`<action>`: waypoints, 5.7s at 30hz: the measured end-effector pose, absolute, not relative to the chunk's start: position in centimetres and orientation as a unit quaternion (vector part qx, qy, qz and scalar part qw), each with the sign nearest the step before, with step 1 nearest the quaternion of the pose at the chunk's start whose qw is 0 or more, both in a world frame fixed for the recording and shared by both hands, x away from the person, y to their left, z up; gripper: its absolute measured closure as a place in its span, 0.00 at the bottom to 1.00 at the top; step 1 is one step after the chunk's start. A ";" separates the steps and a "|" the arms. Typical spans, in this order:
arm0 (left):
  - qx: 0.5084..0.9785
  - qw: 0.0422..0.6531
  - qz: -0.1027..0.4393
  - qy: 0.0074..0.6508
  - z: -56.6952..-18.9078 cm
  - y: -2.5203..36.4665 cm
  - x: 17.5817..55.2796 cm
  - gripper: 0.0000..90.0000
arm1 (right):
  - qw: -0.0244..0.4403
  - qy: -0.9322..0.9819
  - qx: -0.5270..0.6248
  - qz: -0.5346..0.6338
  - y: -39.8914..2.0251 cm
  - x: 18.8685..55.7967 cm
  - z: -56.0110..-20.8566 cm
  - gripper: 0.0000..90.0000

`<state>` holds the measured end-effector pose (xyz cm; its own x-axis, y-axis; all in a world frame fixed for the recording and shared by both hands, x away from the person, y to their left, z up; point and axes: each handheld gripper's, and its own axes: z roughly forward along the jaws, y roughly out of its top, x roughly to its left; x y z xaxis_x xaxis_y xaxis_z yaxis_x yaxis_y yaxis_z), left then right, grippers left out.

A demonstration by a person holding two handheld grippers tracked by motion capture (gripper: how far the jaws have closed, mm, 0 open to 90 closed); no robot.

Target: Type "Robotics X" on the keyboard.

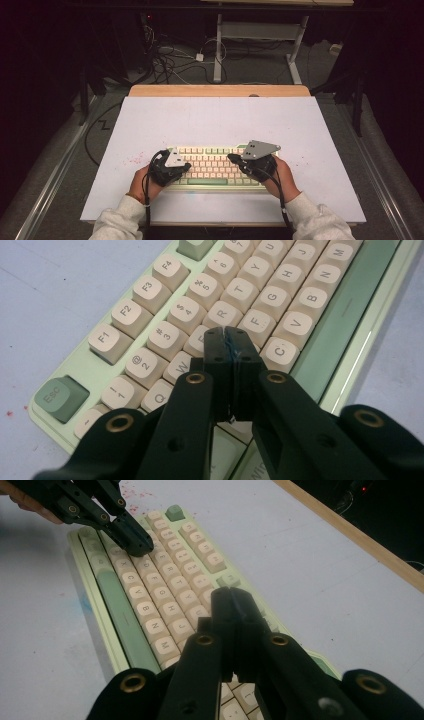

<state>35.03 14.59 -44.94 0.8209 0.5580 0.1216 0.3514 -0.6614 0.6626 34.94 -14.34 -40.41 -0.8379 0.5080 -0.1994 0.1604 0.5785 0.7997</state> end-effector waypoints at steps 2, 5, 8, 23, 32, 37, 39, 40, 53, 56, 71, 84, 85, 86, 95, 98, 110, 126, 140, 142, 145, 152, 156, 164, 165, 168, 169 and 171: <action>0.897 0.323 0.162 0.254 -44.9 14.6 35.0 0.96 | 0.208 0.864 0.193 0.416 -14.3 34.9 -40.5 1.00; 0.898 0.323 0.161 0.254 -45.0 14.6 35.0 0.96 | 0.208 0.865 0.193 0.414 -14.2 34.9 -40.5 1.00; 0.898 0.322 0.161 0.254 -45.0 14.6 35.0 0.96 | 0.208 0.865 0.193 0.415 -14.3 34.9 -40.5 1.00; 0.894 0.326 0.168 0.256 -44.7 14.8 35.0 0.96 | 0.206 0.865 0.191 0.416 -14.3 34.8 -40.5 1.00; 0.885 0.344 0.182 0.256 -43.8 15.3 34.6 0.96 | 0.206 0.864 0.193 0.417 -14.4 34.8 -40.5 1.00; 0.881 0.351 0.187 0.257 -43.4 15.8 34.5 0.96 | 0.208 0.863 0.192 0.418 -14.4 34.8 -40.4 1.00; 0.880 0.353 0.190 0.257 -43.3 15.9 34.4 0.96 | 0.208 0.863 0.192 0.418 -14.4 34.8 -40.4 1.00; 0.879 0.353 0.191 0.257 -43.2 15.9 34.3 0.96 | 0.208 0.863 0.193 0.418 -14.4 34.8 -40.4 1.00; 0.874 0.362 0.203 0.255 -42.7 16.7 33.6 0.96 | 0.204 0.864 0.189 0.420 -14.6 34.4 -40.4 1.00; 0.873 0.363 0.204 0.254 -42.6 16.9 33.3 0.96 | 0.203 0.864 0.189 0.420 -14.6 34.3 -40.5 1.00; 0.867 0.366 0.216 0.260 -42.4 18.6 32.1 0.96 | 0.201 0.863 0.187 0.425 -15.0 34.0 -40.5 1.00; 0.871 0.358 0.211 0.262 -43.0 19.0 31.0 0.96 | 0.192 0.869 0.174 0.420 -14.7 33.2 -41.0 1.00; 0.871 0.358 0.211 0.262 -43.1 19.1 30.9 0.96 | 0.191 0.872 0.170 0.417 -14.6 33.1 -41.1 1.00; 0.871 0.359 0.210 0.263 -43.1 19.1 30.9 0.96 | 0.188 0.874 0.169 0.416 -14.4 33.0 -41.3 1.00; 0.872 0.358 0.204 0.264 -43.5 19.2 30.6 0.96 | 0.176 0.884 0.156 0.403 -13.3 32.7 -42.4 1.00; 0.873 0.362 0.197 0.261 -43.7 18.7 30.4 0.96 | 0.178 0.884 0.156 0.404 -13.4 32.7 -42.3 1.00; 0.894 0.355 0.164 0.218 -44.6 14.2 30.8 0.96 | 0.189 0.873 0.161 0.419 -14.1 32.7 -41.2 1.00; 0.904 0.339 0.157 0.208 -45.4 12.5 31.6 0.96 | 0.193 0.871 0.164 0.422 -14.6 32.8 -40.8 1.00; 0.893 0.360 0.167 0.211 -44.6 13.2 31.6 0.96 | 0.194 0.870 0.165 0.423 -14.7 32.9 -40.7 1.00; 0.888 0.366 0.172 0.217 -44.2 13.6 31.6 0.96 | 0.195 0.868 0.168 0.425 -14.8 32.9 -40.6 1.00; 0.884 0.370 0.176 0.225 -44.0 14.2 31.7 0.96 | 0.198 0.866 0.169 0.426 -15.0 32.9 -40.4 1.00; 0.881 0.370 0.182 0.232 -43.6 15.0 31.8 0.96 | 0.200 0.865 0.170 0.427 -15.2 33.0 -40.3 1.00; 0.878 0.371 0.187 0.238 -43.5 15.6 31.8 0.96 | 0.200 0.865 0.171 0.427 -15.2 33.0 -40.3 1.00; 0.875 0.369 0.193 0.247 -43.4 16.5 31.8 0.96 | 0.202 0.865 0.172 0.426 -15.4 33.0 -40.2 1.00; 0.875 0.369 0.193 0.248 -43.4 16.5 31.8 0.96 | 0.202 0.865 0.172 0.426 -15.4 33.0 -40.2 1.00; 0.873 0.369 0.194 0.251 -43.4 16.8 31.8 0.96 | 0.202 0.865 0.173 0.426 -15.4 33.0 -40.2 1.00; 0.873 0.370 0.195 0.252 -43.4 16.9 31.8 0.96 | 0.202 0.865 0.173 0.425 -15.5 33.0 -40.3 1.00; 0.873 0.369 0.196 0.252 -43.4 17.0 31.8 0.96 | 0.202 0.866 0.173 0.424 -15.6 33.0 -40.4 1.00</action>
<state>31.79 16.98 -43.39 0.7959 0.5851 0.1553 0.2965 -0.6004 0.7427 33.01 -15.56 -40.35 -0.8585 0.4714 -0.2020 0.1292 0.5799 0.8044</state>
